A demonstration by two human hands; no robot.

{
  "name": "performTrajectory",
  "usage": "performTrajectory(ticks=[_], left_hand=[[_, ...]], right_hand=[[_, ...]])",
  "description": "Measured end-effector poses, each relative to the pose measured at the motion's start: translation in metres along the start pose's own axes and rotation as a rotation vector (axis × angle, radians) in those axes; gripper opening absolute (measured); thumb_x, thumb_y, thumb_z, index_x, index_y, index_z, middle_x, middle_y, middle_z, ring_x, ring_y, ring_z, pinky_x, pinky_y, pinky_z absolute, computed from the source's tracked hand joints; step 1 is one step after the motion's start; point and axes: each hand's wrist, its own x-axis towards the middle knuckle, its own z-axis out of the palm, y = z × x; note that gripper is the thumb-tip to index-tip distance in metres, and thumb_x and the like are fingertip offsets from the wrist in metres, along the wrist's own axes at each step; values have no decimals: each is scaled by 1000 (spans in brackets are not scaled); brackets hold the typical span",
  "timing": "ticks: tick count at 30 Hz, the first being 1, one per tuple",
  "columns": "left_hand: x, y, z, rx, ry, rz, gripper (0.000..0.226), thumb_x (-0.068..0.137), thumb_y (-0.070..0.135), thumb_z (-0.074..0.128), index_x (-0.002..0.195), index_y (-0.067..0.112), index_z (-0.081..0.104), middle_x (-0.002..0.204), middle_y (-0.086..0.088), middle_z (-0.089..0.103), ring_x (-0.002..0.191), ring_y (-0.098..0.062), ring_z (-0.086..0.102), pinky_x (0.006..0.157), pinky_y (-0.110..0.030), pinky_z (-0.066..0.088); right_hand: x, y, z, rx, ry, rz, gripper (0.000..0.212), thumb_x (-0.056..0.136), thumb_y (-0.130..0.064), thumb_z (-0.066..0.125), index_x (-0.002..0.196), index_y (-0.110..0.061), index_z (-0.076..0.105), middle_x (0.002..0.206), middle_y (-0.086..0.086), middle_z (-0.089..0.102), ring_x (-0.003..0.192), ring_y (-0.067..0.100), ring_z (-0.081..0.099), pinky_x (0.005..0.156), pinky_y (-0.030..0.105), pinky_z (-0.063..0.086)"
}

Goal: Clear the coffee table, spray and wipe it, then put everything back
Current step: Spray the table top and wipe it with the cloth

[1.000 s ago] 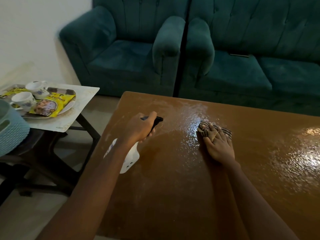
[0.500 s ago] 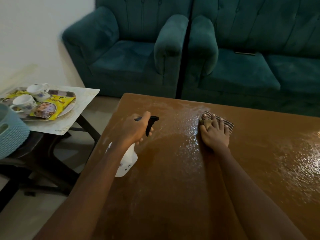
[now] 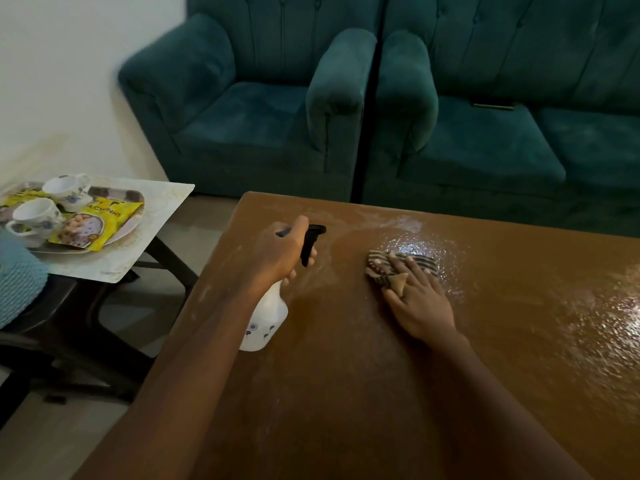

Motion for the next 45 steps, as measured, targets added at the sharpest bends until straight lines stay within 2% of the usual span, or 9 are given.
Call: performTrajectory(ticks=[8,16,20,25,29,33,37,41,45], left_hand=[[25,2,13,-19,-7,33,57,102,53,32,86,15,71,79,-5,74,37,-1,51,39,-13,43],[39,0,15,4,-20,-9,45,98,52,40,84,17,64,62,-1,67,41,-4,54,39,-17,42],[37,-2,9,3,-4,-28,52,98,51,39,85,11,69,64,-4,67,41,-4,52,38,-17,39],[22,-16,-8,-39,72,-3,57,94,58,36,81,15,71,70,-3,73,35,-2,48,36,-16,39],[15,-31,-26,-75,126,-16,61,84,70,30,81,24,71,73,4,74,40,-5,53,41,-22,44],[13,-38,-36,-91,176,15,56,81,72,27,76,38,71,73,5,75,40,-8,54,41,-24,44],[16,-38,-33,-83,178,20,50,82,72,29,77,44,70,72,6,75,39,-8,55,41,-25,45],[19,-40,-31,-98,178,11,49,81,71,31,78,42,71,72,5,75,39,-7,55,41,-22,43],[19,-42,-30,-117,191,18,49,82,69,32,78,41,71,71,4,75,37,-8,52,37,-21,40]], right_hand=[[74,38,-21,48,16,246,59,101,-53,17,157,-35,10,166,-6,-3,152,17,-8,121,43,-3],[107,34,-24,76,11,257,59,100,-53,17,156,-35,11,166,-5,-2,152,19,-8,120,45,-4],[118,33,-27,133,-4,268,59,100,-54,16,156,-39,8,166,-5,-3,152,20,-9,120,46,-6],[139,13,-28,164,-28,278,63,98,-55,15,158,-34,12,166,-4,-4,151,21,-11,120,47,-8],[150,-38,-19,101,-62,152,62,99,-56,15,157,-32,16,166,-3,-2,152,22,-8,119,48,-5],[127,-89,0,37,-84,-117,62,99,-57,20,156,-34,15,165,-10,-2,152,16,-6,118,40,-6],[68,-74,8,7,-71,-290,63,93,-63,11,154,-47,11,162,-20,-5,149,6,-10,116,32,-7],[52,-22,-1,14,-26,-117,60,96,-59,18,154,-43,17,164,-16,2,151,9,-4,119,37,-1],[85,6,-15,17,9,117,58,101,-53,22,156,-35,16,166,-7,3,152,16,-2,122,45,2]])
